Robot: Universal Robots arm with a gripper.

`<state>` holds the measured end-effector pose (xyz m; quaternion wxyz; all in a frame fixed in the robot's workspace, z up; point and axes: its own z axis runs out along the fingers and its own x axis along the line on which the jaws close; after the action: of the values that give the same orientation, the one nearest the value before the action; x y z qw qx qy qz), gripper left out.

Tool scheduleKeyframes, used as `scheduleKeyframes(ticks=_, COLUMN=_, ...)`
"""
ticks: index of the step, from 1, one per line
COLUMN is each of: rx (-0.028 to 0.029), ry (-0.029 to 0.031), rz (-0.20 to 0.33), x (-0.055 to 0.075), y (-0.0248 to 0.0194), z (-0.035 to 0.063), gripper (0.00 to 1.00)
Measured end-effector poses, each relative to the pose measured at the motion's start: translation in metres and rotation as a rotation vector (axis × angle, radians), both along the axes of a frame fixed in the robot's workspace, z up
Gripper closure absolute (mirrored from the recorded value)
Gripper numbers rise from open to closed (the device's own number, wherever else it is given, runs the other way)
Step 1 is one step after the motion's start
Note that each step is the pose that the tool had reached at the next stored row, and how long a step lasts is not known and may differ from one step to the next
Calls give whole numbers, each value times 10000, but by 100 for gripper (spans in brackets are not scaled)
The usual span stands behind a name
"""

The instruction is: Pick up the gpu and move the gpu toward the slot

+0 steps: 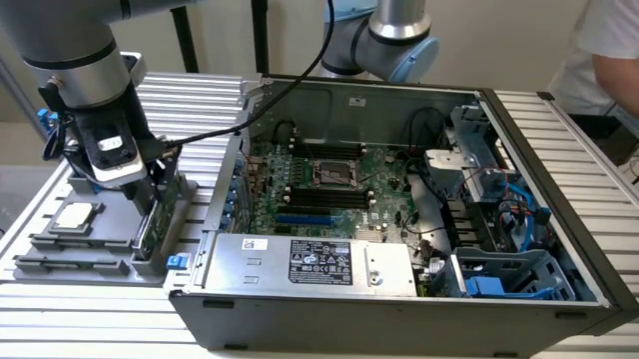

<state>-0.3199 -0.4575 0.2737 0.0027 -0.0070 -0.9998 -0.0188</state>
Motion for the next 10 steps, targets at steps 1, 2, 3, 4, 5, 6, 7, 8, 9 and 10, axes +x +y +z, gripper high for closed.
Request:
scheduleKeyframes(ticks=1, rx=1, ry=-2, rz=-16, x=1, y=-9, z=-19, gripper=52)
scheduleKeyframes(ticks=2, rx=3, ry=-3, rz=-35, x=1, y=-18, z=-38, gripper=52)
scheduleKeyframes(ticks=3, rx=5, ry=-6, rz=-58, x=1, y=-24, z=-58, gripper=52)
scheduleKeyframes(ticks=4, rx=4, ry=-4, rz=-81, x=1, y=-26, z=-75, gripper=52)
scheduleKeyframes(ticks=5, rx=2, ry=-3, rz=-96, x=0, y=-27, z=-93, gripper=52)
scheduleKeyframes(ticks=6, rx=3, ry=-3, rz=-105, x=0, y=-27, z=-111, gripper=52)
scheduleKeyframes(ticks=7, rx=2, ry=-2, rz=-114, x=1, y=-27, z=-129, gripper=52)
scheduleKeyframes(ticks=8, rx=2, ry=-3, rz=-123, x=2, y=-27, z=-147, gripper=52)
scheduleKeyframes(ticks=9, rx=3, ry=-3, rz=-135, x=3, y=-27, z=-166, gripper=52)
scheduleKeyframes(ticks=10, rx=3, ry=-3, rz=-146, x=3, y=-27, z=-183, gripper=52)
